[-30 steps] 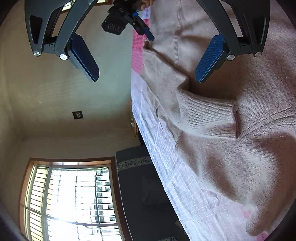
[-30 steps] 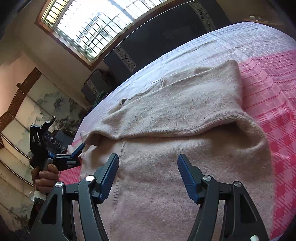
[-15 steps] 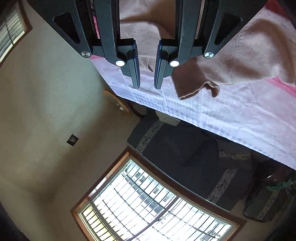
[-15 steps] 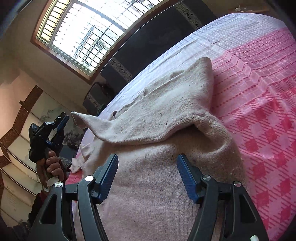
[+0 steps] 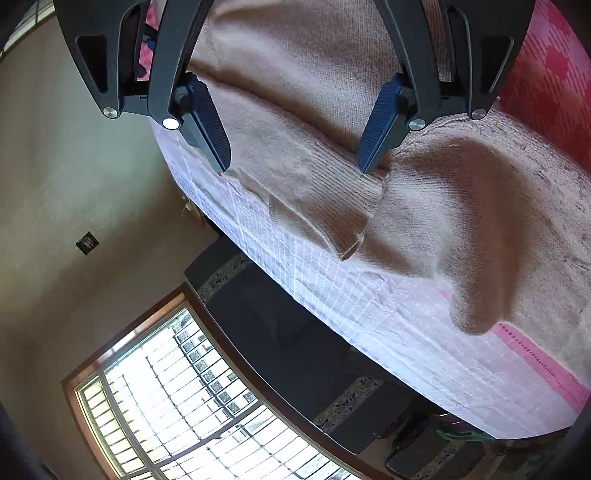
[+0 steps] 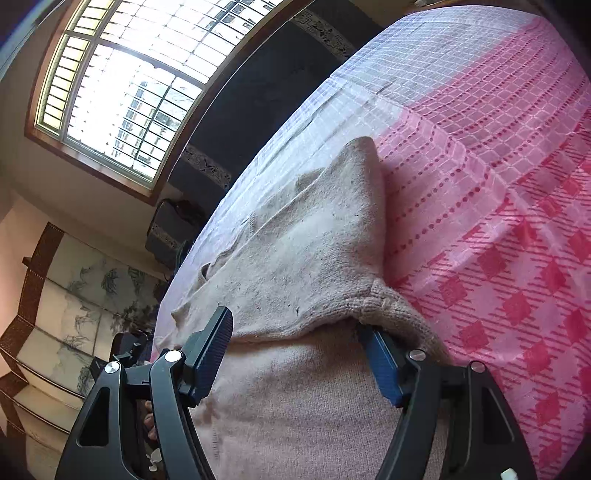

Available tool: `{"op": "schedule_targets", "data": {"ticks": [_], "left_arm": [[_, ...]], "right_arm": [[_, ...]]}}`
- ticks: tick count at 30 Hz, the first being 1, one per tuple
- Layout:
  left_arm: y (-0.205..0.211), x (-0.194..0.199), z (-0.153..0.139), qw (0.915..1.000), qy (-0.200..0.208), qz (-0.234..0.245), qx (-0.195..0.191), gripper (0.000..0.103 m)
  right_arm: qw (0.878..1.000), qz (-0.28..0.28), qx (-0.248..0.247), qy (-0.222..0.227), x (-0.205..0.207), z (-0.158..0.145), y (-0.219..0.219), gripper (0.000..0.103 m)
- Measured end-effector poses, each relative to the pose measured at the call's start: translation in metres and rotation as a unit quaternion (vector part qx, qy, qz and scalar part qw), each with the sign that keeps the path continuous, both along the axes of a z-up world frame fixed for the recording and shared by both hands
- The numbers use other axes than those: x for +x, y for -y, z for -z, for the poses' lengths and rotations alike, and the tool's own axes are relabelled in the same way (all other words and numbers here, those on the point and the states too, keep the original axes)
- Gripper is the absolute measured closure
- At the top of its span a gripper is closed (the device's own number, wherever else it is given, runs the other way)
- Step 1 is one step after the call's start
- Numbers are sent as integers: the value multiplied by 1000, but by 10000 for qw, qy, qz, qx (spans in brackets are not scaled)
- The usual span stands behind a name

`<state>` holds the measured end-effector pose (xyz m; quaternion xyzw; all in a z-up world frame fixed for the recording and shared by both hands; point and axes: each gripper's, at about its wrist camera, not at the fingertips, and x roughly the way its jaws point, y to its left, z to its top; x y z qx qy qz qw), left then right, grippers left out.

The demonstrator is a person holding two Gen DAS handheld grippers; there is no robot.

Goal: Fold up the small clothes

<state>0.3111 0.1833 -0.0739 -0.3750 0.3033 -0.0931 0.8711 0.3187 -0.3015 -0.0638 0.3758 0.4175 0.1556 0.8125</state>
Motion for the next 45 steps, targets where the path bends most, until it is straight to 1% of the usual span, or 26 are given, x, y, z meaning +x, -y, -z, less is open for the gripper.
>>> {"op": "schedule_targets", "data": {"ticks": [2,3,4,5,6,7,10,12,13,15,17,19,24,26,28,29,30,32,34,36,38,40,42,44,45], "left_arm": [[3,2,4,9998,-173,54,49,32],[5,2,5,9998,-148,62,81,32],[5,1,5,9998,-130,34,132,31],[6,1,4,9998,-138,22,165,31],[7,1,5,9997,-153,9,195,31],[7,3,4,9996,-173,-5,215,31],[9,4,5,9993,-229,-26,301,31],[11,5,5,9989,-266,-10,383,31],[13,6,4,9987,-276,5,424,30],[15,8,5,9983,-311,35,484,28],[16,9,5,9981,-325,31,527,28],[17,10,5,9979,-340,27,545,28],[19,9,4,9973,-369,30,637,28],[19,10,4,9971,-377,31,656,28],[19,10,4,9971,-379,32,657,28],[19,10,4,9971,-380,30,661,28],[20,10,4,9970,-384,28,671,28],[21,10,3,9967,-396,6,714,28],[23,6,-1,9952,-434,-98,872,27],[23,-6,-10,9928,-413,-237,1102,27],[14,-24,-20,9922,-290,-422,1134,27],[-8,-42,-26,9932,-294,-641,923,25],[-46,-57,-30,9922,-446,-977,628,24],[-94,-69,-33,9879,-627,-1347,439,23],[-121,-75,-34,9849,-700,-1536,384,23]], "right_arm": [[9995,282,133,-14,2,5,7,45],[9993,382,10,-56,3,6,8,69],[9986,463,-223,-146,3,8,8,94],[9978,547,-291,-217,2,12,12,95],[9977,619,-150,-233,0,19,19,100],[9975,675,-71,-218,-3,21,25,101],[9967,734,-325,-134,-8,17,31,101],[9965,749,-348,-109,-10,16,33,100],[9970,694,-322,-71,-9,16,33,96],[9988,395,-261,-101,-4,18,28,97],[9985,468,-265,-100,-5,18,30,98],[9984,547,-116,-107,-6,22,34,99],[9983,506,229,-147,-8,29,42,99],[9984,445,308,-165,-12,28,43,95],[9985,454,277,-162,-25,23,42,86],[9989,439,131,-110,-32,18,38,85],[9992,371,-124,25,-39,9,32,85],[9958,117,-807,415,-47,-11,13,84],[9844,-155,-1596,730,-47,-27,-11,82],[9703,-440,-2167,981,-44,-34,-33,80],[9534,-727,-2735,1047,-38,-33,-54,75],[9413,-963,-3090,961,-30,-26,-69,73],[9337,-1096,-3320,769,-23,-17,-78,73],[9272,-1173,-3493,669,-21,-13,-85,72],[9249,-1182,-3547,686,-23,-12,-86,69]]}}
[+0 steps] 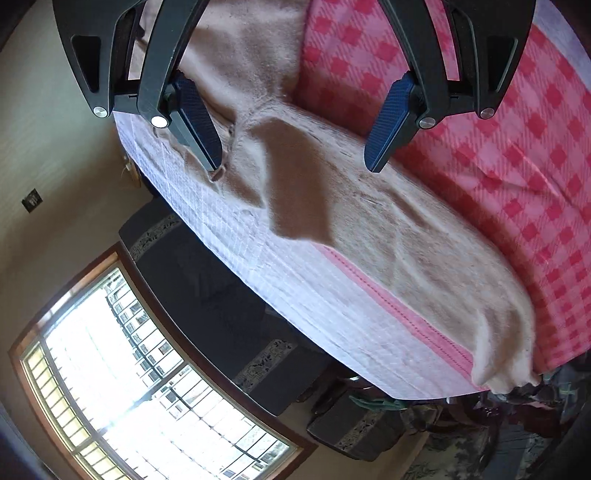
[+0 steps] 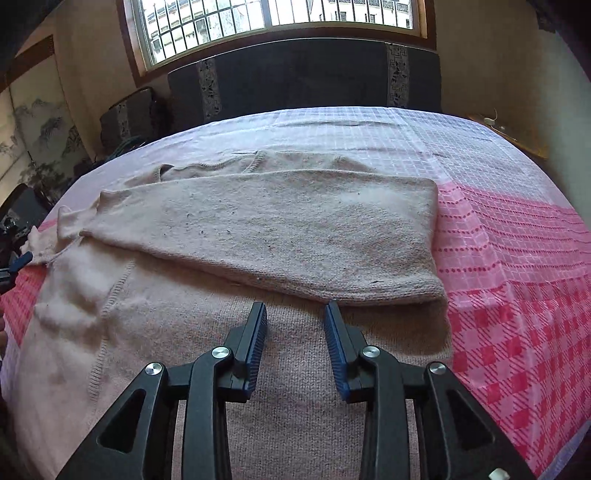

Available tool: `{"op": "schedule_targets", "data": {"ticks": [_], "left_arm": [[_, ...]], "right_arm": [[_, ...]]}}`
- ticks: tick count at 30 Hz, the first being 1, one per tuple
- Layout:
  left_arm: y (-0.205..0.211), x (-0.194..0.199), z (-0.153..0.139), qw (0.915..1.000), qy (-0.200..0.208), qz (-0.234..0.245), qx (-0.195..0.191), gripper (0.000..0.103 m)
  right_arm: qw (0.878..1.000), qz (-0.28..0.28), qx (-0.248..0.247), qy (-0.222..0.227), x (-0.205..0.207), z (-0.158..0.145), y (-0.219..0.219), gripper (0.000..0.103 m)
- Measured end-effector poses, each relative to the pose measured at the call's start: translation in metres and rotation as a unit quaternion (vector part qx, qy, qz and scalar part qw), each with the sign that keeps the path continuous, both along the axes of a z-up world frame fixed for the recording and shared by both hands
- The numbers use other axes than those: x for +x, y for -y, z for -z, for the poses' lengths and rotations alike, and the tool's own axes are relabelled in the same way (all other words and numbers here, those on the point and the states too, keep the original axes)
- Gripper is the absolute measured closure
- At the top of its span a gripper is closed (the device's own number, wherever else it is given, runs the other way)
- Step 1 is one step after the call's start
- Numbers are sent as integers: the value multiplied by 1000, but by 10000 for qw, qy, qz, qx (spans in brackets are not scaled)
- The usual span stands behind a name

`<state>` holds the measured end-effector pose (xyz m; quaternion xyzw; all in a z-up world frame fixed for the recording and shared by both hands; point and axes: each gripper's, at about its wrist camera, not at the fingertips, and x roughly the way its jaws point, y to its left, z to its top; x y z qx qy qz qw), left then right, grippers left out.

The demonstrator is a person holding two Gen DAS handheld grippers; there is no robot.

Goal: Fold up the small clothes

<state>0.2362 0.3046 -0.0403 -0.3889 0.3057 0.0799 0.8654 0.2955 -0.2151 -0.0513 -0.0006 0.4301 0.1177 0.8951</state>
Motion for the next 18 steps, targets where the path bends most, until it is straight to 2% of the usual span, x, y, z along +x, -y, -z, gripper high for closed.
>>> {"op": "schedule_targets", "data": {"ticks": [2,3,4,6,8,9,11,13,15,18], "left_arm": [[-60,-13,1,9989,-15,-407,-237,23],[-87,-19,2,9978,19,-540,-392,23],[-118,-22,6,9967,-13,-602,-536,23],[-169,-27,16,9932,-123,-763,-875,23],[-213,-27,28,9879,-46,-710,-1375,23],[-229,-29,31,9862,-39,-809,-1444,23],[-253,-28,33,9871,-58,-894,-1324,23],[-267,-21,40,9855,-97,-850,-1466,23],[-277,-12,48,9850,-256,-845,-1483,23],[-281,4,49,9868,-196,-724,-1437,26]], "right_arm": [[10000,-34,-35,-7,1,2,-1,57],[10000,-27,-45,-23,1,2,-1,43],[10000,-10,-69,-21,0,2,-2,35],[10000,-27,-92,-29,-1,2,-5,34],[9998,-27,-167,-56,-1,3,-8,34],[9998,-35,-208,-57,-1,3,-10,33],[9996,-70,-277,-67,-1,4,-13,30],[9993,-84,-354,-71,-2,5,-15,28],[9991,-103,-409,-82,-1,6,-17,26],[9987,-82,-497,-89,-1,7,-18,22]]}}
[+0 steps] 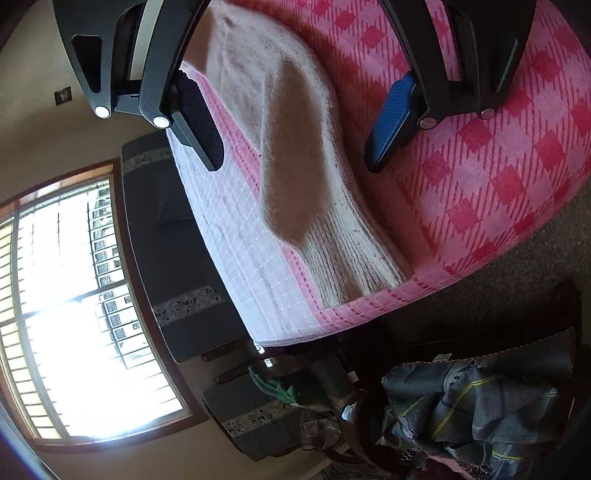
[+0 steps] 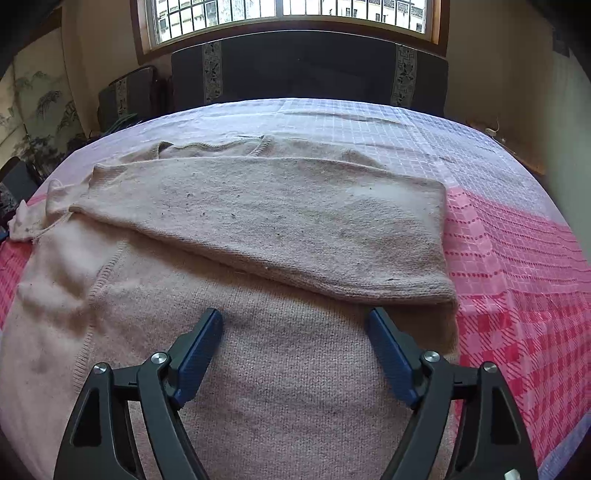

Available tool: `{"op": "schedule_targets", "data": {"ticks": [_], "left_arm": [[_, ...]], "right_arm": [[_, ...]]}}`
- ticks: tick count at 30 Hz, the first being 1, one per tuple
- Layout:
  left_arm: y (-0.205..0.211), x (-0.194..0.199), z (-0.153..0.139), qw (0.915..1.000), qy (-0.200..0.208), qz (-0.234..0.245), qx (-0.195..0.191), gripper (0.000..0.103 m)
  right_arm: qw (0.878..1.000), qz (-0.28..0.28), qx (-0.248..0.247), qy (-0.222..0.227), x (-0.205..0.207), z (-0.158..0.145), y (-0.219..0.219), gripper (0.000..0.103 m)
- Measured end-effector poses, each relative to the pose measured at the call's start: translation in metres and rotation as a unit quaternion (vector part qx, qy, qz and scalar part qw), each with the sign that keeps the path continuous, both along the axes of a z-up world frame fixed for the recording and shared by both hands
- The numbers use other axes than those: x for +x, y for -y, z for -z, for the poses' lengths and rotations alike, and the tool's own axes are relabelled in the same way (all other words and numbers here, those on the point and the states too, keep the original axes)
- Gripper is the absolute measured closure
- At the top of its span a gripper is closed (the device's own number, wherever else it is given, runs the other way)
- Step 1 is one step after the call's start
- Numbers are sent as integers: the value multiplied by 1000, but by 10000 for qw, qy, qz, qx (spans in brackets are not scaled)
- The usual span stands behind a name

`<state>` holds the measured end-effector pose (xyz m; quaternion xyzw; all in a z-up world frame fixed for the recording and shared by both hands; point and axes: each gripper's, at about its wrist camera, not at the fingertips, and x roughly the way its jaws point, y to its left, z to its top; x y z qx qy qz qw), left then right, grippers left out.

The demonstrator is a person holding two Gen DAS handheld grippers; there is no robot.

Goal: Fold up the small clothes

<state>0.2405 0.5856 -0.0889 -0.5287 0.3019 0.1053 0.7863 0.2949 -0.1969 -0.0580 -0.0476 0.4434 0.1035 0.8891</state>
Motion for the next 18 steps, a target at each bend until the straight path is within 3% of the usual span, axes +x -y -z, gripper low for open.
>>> {"op": "schedule_targets", "data": {"ticks": [1,3,4,7,9,11,16,18], "left_arm": [[-1,5,1,10000,-12,25,57,34],[1,12,6,9992,-355,-32,194,85],[5,12,9,9981,-520,-133,299,99],[22,9,-4,9976,-112,-310,602,99],[40,7,-27,9952,556,-245,765,99],[63,13,-59,9905,973,-90,968,99],[166,46,-147,9680,1647,847,1695,99],[220,63,-172,9580,1850,1301,1765,99]], "right_arm": [[10000,22,-16,-7,0,0,0,21],[10000,48,4,-26,2,1,2,19],[10000,59,16,-33,2,1,3,18],[10000,56,17,-43,2,1,3,16],[10000,36,34,-57,3,2,3,14],[9999,0,69,-76,4,2,3,12],[9999,-3,157,-71,4,1,5,11],[9996,19,270,-58,3,0,8,11]]}}
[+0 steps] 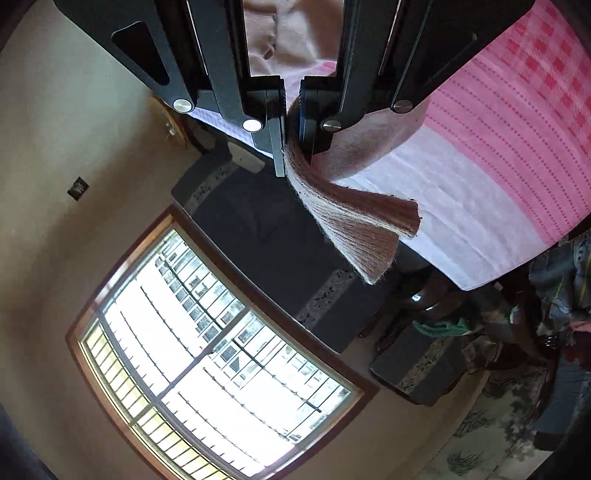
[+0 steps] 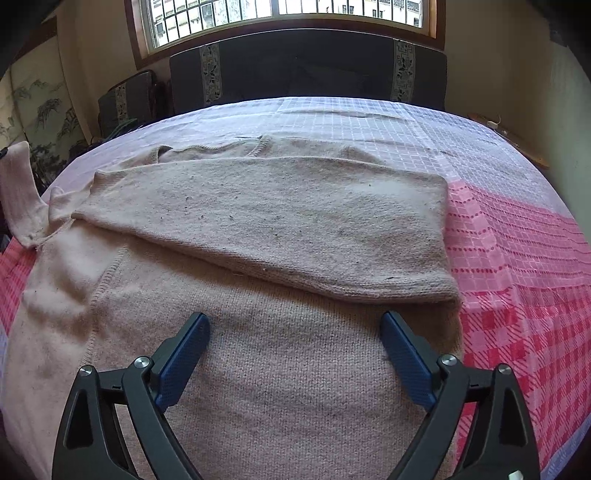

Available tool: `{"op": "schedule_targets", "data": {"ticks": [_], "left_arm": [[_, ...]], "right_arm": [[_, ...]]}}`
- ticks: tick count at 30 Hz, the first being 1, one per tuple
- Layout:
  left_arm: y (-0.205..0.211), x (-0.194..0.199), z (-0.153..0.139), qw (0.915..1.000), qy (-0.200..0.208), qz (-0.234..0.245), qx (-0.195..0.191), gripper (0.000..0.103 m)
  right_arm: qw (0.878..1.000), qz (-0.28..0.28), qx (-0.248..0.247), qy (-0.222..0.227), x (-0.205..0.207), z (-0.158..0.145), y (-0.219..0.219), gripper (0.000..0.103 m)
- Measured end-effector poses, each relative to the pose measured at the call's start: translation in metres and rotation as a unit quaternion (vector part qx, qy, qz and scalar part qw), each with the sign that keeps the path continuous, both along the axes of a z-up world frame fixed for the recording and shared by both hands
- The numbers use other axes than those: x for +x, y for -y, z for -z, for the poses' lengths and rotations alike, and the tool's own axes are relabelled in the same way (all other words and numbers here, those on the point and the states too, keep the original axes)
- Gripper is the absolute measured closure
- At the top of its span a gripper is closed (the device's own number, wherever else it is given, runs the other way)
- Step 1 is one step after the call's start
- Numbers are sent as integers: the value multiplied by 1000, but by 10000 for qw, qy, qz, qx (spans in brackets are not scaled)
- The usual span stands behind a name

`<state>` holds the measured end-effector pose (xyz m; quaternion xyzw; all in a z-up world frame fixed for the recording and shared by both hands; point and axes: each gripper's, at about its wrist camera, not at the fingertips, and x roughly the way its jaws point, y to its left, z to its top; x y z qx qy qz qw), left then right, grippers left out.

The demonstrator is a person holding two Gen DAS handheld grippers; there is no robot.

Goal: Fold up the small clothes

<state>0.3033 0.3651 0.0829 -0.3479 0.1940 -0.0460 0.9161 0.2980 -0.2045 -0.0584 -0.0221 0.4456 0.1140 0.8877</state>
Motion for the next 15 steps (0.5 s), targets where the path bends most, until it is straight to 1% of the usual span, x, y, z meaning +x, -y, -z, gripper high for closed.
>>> {"op": "schedule_targets", "data": {"ticks": [2,3,6,8,10,13,15], "left_arm": [[61,20,-14,9986,55,522,40,99],[90,30,-16,9970,48,770,-19,99],[184,61,-5,9878,-68,1538,-212,99],[246,78,14,9789,-226,2017,-244,99],[310,86,39,9693,-417,2418,-136,99],[374,95,80,9565,-667,2839,-44,99],[401,96,103,9490,-788,3053,23,99]], "right_arm": [[9999,45,139,17,-1,-1,4,11],[9998,67,212,25,-1,-2,6,11],[9989,127,454,50,-1,-4,14,11],[9977,159,652,79,-1,-5,19,11],[9960,207,865,130,-2,-7,25,11],[9926,271,1167,179,-2,-8,34,11],[9914,260,1266,199,-3,-9,36,11]]}}
